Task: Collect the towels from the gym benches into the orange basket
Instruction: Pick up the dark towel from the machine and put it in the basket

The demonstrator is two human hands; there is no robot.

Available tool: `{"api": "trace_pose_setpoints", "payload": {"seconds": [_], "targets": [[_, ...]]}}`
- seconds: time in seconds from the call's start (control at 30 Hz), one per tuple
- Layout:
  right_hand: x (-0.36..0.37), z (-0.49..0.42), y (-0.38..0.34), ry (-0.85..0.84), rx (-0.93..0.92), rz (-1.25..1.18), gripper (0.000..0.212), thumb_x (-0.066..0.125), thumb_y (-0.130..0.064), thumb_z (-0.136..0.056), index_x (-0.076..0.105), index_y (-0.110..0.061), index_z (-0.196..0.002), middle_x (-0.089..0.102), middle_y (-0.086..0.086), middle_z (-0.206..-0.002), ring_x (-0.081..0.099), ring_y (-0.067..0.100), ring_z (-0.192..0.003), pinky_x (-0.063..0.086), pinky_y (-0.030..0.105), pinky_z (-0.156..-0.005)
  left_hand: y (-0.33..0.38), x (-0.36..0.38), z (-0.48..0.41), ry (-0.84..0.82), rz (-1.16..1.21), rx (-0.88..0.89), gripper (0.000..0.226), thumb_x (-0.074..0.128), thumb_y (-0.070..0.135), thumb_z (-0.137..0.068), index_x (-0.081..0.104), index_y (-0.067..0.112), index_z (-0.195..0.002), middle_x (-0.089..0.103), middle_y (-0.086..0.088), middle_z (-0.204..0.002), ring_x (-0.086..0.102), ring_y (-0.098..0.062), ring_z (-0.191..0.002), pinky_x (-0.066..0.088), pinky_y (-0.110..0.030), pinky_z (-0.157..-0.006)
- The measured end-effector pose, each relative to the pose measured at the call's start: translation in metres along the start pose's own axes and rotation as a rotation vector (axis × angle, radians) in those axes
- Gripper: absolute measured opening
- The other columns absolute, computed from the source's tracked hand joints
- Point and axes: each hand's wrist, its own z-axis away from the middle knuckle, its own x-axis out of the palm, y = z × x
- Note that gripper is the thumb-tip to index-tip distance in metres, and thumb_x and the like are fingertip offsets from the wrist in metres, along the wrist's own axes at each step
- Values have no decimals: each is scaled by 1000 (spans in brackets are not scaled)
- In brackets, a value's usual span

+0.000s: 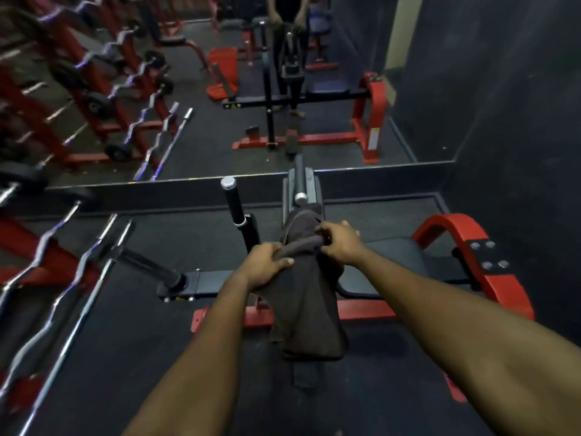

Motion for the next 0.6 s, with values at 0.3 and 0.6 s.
{"api": "trace_pose_setpoints", "payload": {"seconds": [0.3,0.6], "targets": [[-48,-1,-62,19,-394,-94,20,68,-20,-80,50,-22,-72,59,-2,-73,59,19,-74,40,28,-61,30,-67,85,514,-40,-29,39,69,23,-86,41,27,-59,47,10,-56,46,1,-55,35,-10,-54],[-70,62,4,139,-310,352,32,54,-3,-77,67,-26,-96,61,3,-105,57,27,-108,34,39,-88,62,22,140,263,154,-96,37,76,36,-78,49,24,-55,49,14,-50,44,4,-49,32,-17,-49]]}}
